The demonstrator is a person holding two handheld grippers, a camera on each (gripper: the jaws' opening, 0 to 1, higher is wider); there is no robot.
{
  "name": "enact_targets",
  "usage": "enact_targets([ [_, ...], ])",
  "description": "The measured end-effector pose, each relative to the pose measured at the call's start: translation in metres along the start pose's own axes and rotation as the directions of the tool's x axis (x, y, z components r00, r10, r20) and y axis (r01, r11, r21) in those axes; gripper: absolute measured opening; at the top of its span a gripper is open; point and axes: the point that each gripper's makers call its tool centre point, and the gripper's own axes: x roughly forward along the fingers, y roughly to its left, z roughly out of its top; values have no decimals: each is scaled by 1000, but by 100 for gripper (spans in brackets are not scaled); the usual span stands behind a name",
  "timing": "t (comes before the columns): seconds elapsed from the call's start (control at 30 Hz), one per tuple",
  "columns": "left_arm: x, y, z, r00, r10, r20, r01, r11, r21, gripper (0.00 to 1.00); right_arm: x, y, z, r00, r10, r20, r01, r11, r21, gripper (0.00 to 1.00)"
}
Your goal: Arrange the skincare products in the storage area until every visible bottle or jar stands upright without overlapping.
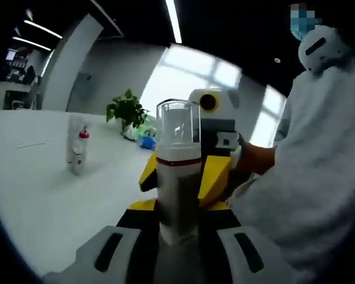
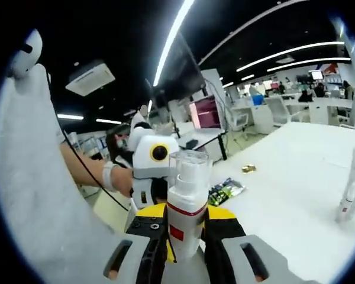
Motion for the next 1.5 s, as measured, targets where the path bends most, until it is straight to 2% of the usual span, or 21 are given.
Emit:
enact_targets([
  [0.1, 1, 7, -7, 999, 44, -14, -44, 999, -19, 22, 0, -3, -4, 1000, -12, -5, 12, 1000, -7, 15],
  [0.13, -1, 13, -12, 996, 83, -24, -84, 996, -23, 23, 0, -6, -5, 1000, -23, -6, 23, 1000, -12, 15],
  [0.2, -4, 22, -16, 991, 129, -20, -130, 991, -35, 30, -1, -12, -7, 999, -40, -7, 39, 999, -8, 15],
  [0.27, -10, 35, -27, 978, 201, -56, -203, 978, -46, 37, -2, -18, -11, 998, -57, -19, 57, 998, -11, 15],
  [0.37, -17, 45, -45, 960, 255, -120, -260, 965, -35, 43, -3, -26, -15, 997, -78, -26, 78, 997, -19, 15],
  [0.4, -22, 50, -55, 945, 288, -156, -295, 955, -22, 44, -4, -28, -16, 996, -81, -28, 81, 997, -16, 15],
  [0.47, -33, 61, -68, 913, 355, -201, -359, 933, 15, 36, -5, -31, -15, 997, -81, -20, 81, 997, 2, 16],
  [0.53, -41, 64, -77, 903, 378, -203, -383, 924, 20, 35, -7, -40, -14, 995, -100, -6, 100, 995, 7, 16],
  [0.57, -49, 69, -84, 882, 416, -222, -423, 906, 20, 37, -9, -47, -15, 993, -121, -8, 121, 993, 6, 16],
  [0.63, -59, 74, -93, 855, 456, -248, -462, 886, 39, 39, -12, -59, -16, 988, -156, -8, 156, 988, 2, 16],
  [0.67, -68, 78, -100, 823, 492, -283, -496, 866, 63, 38, -15, -67, -16, 984, -176, -1, 176, 984, 3, 16],
  [0.7, -72, 80, -101, 804, 516, -297, -517, 852, 82, 37, -18, -75, -17, 981, -195, 3, 195, 981, 10, 16],
  [0.8, -73, 85, -91, 777, 568, -271, -539, 823, 178, 36, -26, -91, -18, 972, -234, 5, 234, 972, 5, 16],
  [0.83, -72, 86, -89, 774, 576, -263, -538, 818, 204, 37, -28, -95, -18, 969, -245, 4, 245, 969, 2, 16],
  [1.0, -81, 91, -98, 743, 601, -295, -566, 799, 202, 39, -38, -117, -18, 956, -293, 15, 293, 956, -4, 16],
  [1.07, -85, 93, -107, 722, 611, -325, -582, 790, 193, 43, -43, -129, -19, 946, -324, 16, 324, 946, -10, 16],
  [1.2, -86, 93, -108, 717, 622, -314, -589, 782, 203, 43, -50, -150, -22, 929, -370, 28, 371, 929, -17, 16],
  [1.27, -85, 96, -110, 706, 636, -313, -590, 772, 236, 42, -54, -159, -23, 919, -392, 34, 393, 919, -22, 16],
  [1.3, -85, 97, -114, 691, 640, -336, -581, 768, 270, 42, -56, -166, -23, 913, -407, 33, 408, 913, -28, 16],
  [1.43, -78, 94, -115, 698, 633, -336, -563, 774, 291, 39, -62, -185, -21, 896, -441, 48, 443, 895, -56, 16],
  [1.5, -79, 94, -116, 693, 635, -342, -557, 772, 305, 37, -65, -195, -19, 886, -459, 68, 463, 884, -63, 16],
])
